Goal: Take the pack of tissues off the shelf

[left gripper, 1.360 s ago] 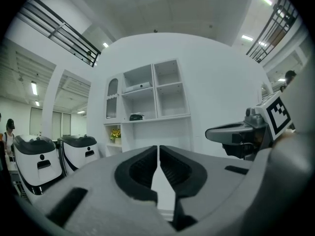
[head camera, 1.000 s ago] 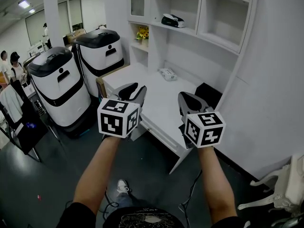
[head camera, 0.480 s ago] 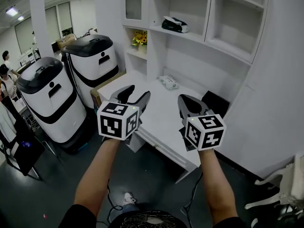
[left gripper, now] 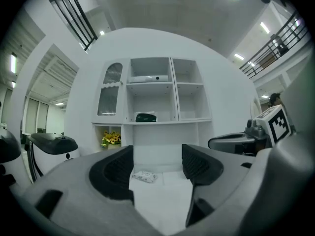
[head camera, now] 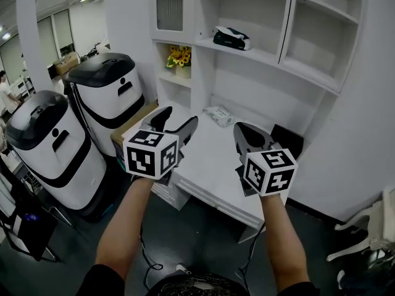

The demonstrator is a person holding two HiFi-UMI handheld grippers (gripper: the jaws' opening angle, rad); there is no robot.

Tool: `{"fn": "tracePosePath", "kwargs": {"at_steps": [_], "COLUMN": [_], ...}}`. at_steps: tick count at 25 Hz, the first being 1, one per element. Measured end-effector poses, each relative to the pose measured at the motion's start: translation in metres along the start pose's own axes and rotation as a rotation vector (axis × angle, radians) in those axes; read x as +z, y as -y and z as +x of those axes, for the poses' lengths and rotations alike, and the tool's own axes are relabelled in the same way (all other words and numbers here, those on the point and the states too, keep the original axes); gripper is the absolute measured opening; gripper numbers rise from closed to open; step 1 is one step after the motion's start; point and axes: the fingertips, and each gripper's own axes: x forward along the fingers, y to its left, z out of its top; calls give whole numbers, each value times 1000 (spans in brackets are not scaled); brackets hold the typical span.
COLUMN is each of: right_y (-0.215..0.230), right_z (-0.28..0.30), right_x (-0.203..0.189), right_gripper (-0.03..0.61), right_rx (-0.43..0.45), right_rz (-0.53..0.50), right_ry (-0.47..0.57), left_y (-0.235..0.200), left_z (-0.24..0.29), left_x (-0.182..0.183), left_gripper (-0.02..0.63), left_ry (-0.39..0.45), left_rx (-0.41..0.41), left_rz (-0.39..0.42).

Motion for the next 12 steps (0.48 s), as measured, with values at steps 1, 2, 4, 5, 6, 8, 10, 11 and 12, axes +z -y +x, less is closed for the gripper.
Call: {"fn": "tracePosePath", "kwargs": {"at_steps": [1, 2, 4, 5, 6, 8, 10, 11, 12], "right_y": [-2, -3, -5, -6, -6, -7, -8, -8, -8], "right_z": [6, 11, 20, 25, 29, 37, 46, 50, 53], "right_x": [0, -1, -2, -3, -3, -4, -6, -6, -6], "right_gripper": [5, 5, 5, 5, 5, 5, 5, 5, 5], "right_rx": [-9, -17, -34, -42, -49, -60, -71, -76, -81], "right_rz": [1, 2, -3, -6, -8, -8, -7, -6, -4], "right_ry": [-1, -2, -7, -9, -10, -11, -10, -9, -8], "left_y": [-7, -13, -22, -25, -28, -35, -43, -47, -51], "left_z": [3, 6, 11, 13, 15, 19, 21, 22, 24], "left_x": [0, -1, -2, -2, -3, -4, -5, -5, -5], "left_gripper": [318, 318, 321, 321, 321, 321, 321, 321, 321], "left_ry": [1, 2, 2, 1, -1, -2, 0, 2, 4], "left_rx": [-10, -20, -44, -55, -66, -81, -87, -89, -90], "left_rz": [0, -1, -4, -4, -1, 11, 20, 23, 24]}}
